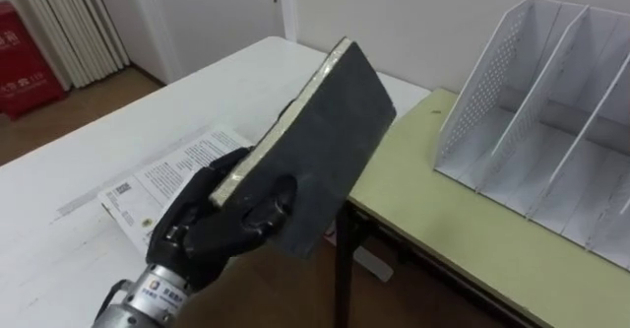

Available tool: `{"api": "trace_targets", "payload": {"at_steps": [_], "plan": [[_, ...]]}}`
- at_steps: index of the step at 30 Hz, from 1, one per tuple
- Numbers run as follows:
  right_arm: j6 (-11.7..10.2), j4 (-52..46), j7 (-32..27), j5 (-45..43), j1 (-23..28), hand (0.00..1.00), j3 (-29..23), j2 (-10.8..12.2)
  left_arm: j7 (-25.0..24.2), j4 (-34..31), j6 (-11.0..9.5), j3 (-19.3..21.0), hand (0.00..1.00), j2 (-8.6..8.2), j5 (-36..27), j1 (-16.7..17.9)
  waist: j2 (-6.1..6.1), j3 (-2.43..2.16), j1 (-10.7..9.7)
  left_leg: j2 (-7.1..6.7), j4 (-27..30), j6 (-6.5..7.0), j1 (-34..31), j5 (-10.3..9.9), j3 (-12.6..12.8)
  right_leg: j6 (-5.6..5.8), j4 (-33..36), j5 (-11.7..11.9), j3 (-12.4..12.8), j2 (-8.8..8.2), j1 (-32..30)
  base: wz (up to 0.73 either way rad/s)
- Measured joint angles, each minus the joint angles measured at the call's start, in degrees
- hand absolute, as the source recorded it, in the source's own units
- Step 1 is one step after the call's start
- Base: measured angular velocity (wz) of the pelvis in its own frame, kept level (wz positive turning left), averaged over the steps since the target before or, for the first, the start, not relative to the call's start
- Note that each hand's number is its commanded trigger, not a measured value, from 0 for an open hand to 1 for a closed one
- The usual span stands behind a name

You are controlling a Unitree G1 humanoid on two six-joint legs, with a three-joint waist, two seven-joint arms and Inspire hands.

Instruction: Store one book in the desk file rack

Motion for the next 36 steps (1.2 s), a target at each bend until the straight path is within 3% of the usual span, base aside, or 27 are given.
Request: {"api": "trace_targets", "payload": {"at_steps": [7,14,17,23,33,36], "plan": [[-0.5,-13.0,6.4,13.2,1.4,0.0,0.9,0.5,-6.1,1.0,0.0,-0.9,1.0,0.33,-0.3,1.1,-0.47,0.42,0.5,0.16,0.9,0.02,-0.6,-0.1,0.1,0.04,0.6,-0.1,0.2,0.18,-0.5,0.0],[-0.5,-17.5,11.4,35.7,0.9,0.0,0.3,-0.3,-13.0,1.5,0.4,-1.1,1.0,0.33,-3.0,1.7,0.14,0.32,0.7,0.25,1.1,0.01,-0.5,-0.1,0.1,0.01,1.1,-0.1,0.1,0.23,-0.5,0.0],[-0.5,-20.1,13.4,40.7,0.9,0.0,0.3,-0.7,-14.7,1.5,1.0,-1.1,1.0,0.34,-2.9,2.0,0.41,0.17,0.9,0.31,1.0,0.0,-0.5,-0.1,0.1,0.01,0.9,-0.1,0.3,0.27,-0.6,0.0],[0.0,-23.4,16.2,43.7,0.8,0.0,0.4,-1.8,-18.7,1.4,1.3,-0.8,1.0,0.2,-5.9,1.9,0.38,0.12,2.0,0.27,0.9,0.01,-0.5,-0.1,0.4,0.0,1.6,-0.1,0.6,0.23,-0.7,-0.01],[0.0,-26.7,19.5,48.5,0.8,0.0,1.0,-2.0,-19.1,1.4,1.3,-0.8,1.0,0.29,-14.6,1.9,0.6,0.17,2.6,0.3,1.1,0.02,-0.6,-0.1,0.4,0.01,2.0,-0.1,0.9,0.29,-1.0,0.0],[1.0,-29.1,20.3,49.7,0.9,0.0,1.9,-2.3,-19.4,1.4,1.3,-0.8,1.0,0.24,-16.7,1.8,0.76,0.05,2.7,0.32,1.2,0.02,-0.6,-0.1,0.4,0.0,1.9,-0.1,0.9,0.29,-1.0,0.0]]}}
